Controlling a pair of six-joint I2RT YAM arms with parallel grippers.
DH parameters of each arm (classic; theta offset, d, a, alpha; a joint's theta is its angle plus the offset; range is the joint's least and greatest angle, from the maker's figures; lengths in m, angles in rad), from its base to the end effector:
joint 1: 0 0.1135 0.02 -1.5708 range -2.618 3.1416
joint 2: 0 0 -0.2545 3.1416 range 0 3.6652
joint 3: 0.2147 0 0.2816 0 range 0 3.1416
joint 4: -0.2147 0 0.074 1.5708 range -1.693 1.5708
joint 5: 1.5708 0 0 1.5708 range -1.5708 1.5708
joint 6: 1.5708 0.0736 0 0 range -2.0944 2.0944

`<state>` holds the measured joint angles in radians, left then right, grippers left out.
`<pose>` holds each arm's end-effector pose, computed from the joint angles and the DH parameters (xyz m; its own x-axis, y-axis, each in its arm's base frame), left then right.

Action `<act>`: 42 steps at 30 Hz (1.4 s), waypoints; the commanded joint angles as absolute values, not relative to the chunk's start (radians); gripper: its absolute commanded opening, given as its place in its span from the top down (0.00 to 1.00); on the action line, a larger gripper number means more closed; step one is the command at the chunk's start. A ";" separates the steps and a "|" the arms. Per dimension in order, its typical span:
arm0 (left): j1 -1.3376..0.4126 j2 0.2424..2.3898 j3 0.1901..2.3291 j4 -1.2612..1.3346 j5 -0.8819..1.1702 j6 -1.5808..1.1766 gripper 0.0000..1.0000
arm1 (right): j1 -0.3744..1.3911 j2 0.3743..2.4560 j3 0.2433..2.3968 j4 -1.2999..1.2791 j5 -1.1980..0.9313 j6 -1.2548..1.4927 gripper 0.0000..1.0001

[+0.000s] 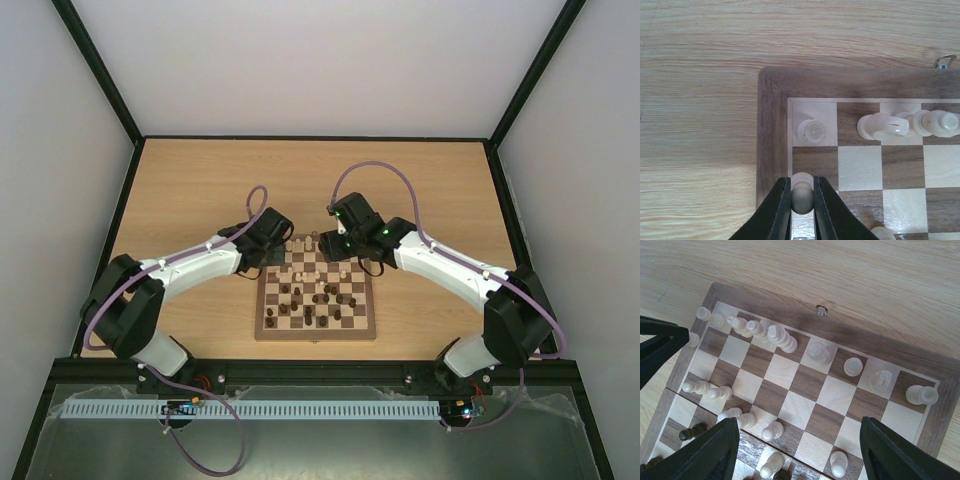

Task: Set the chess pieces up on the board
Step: Place the chess piece on the chessboard.

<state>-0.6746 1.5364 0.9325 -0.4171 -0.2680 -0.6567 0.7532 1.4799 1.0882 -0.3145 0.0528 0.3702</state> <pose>0.2836 -0.2018 0.1374 -0.8291 -0.0907 -0.5517 -0.0151 0.9900 -0.1402 0.2845 0.2614 0.2216 -0.6779 -0.1403 -0.7217 -0.4382 0.8653 0.2433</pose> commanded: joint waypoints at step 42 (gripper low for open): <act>-0.716 1.576 0.952 -0.386 -0.309 -0.657 0.69 | 0.760 1.500 1.085 -0.321 0.052 0.368 0.33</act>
<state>-0.7048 1.6119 0.9360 -0.3588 -0.2844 -0.6506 0.7532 1.4895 1.0882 -0.3138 0.0525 0.3702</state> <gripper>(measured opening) 0.282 0.670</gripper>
